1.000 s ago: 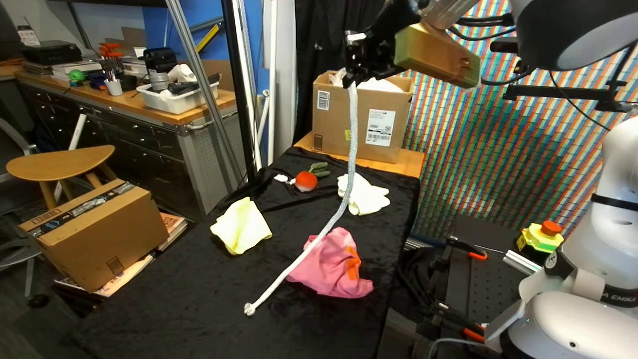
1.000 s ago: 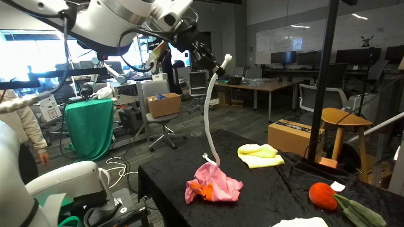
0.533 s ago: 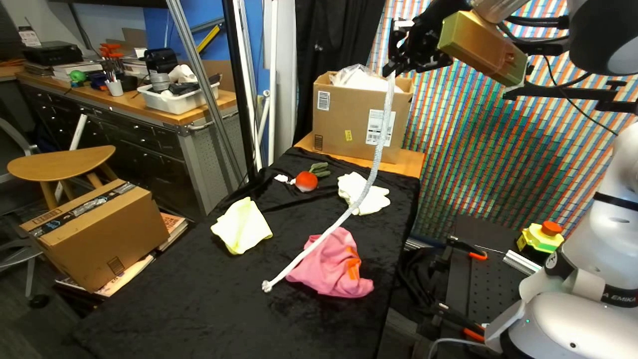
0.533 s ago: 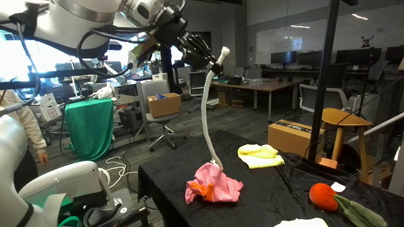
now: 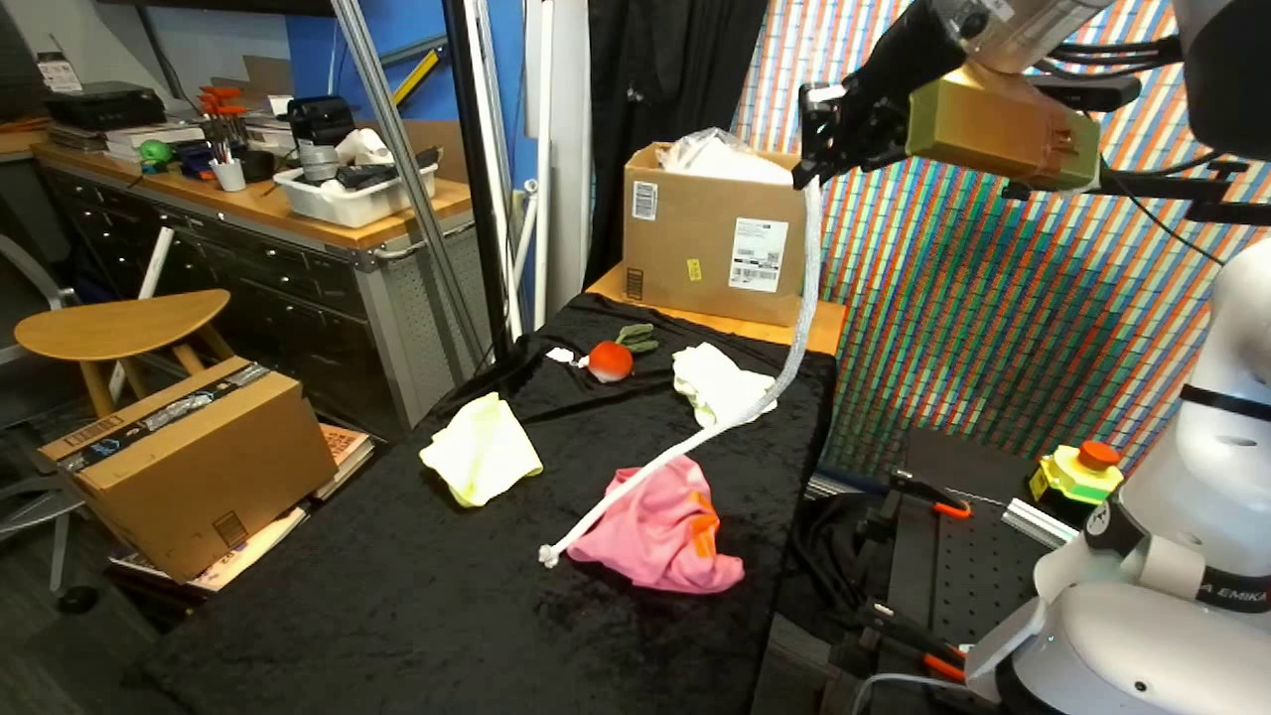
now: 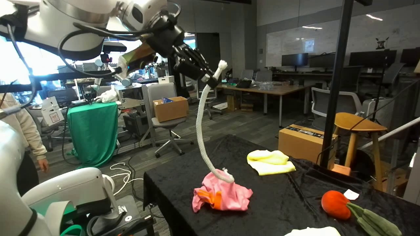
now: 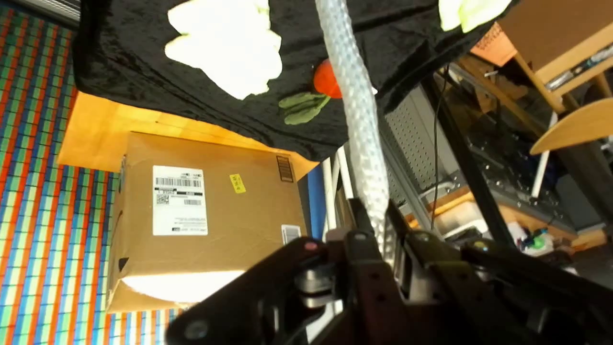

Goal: Bunch up all the objects on the table

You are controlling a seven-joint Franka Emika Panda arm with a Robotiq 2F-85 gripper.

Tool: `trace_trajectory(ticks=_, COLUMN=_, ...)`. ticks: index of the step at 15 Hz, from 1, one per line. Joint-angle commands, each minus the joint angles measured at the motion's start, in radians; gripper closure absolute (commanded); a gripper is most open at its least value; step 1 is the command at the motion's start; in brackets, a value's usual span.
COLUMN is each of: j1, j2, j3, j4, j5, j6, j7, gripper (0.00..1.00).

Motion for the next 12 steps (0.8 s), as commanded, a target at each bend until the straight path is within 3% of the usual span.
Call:
trace_trajectory(ticks=1, j1=0.011, j2=0.127, j3=0.114, j4=0.030, j5=0.116, j6=0.006, j7=-0.108, gripper=0.96)
trace_trajectory(ticks=5, j1=0.016, j2=0.321, j3=0.239, j4=0.111, j5=0.169, j6=0.008, j7=-0.181, gripper=0.96)
trace_trajectory(ticks=12, j1=-0.042, j2=0.740, j3=0.401, j4=0.357, j5=0.080, j6=0.022, j7=-0.303, gripper=0.96)
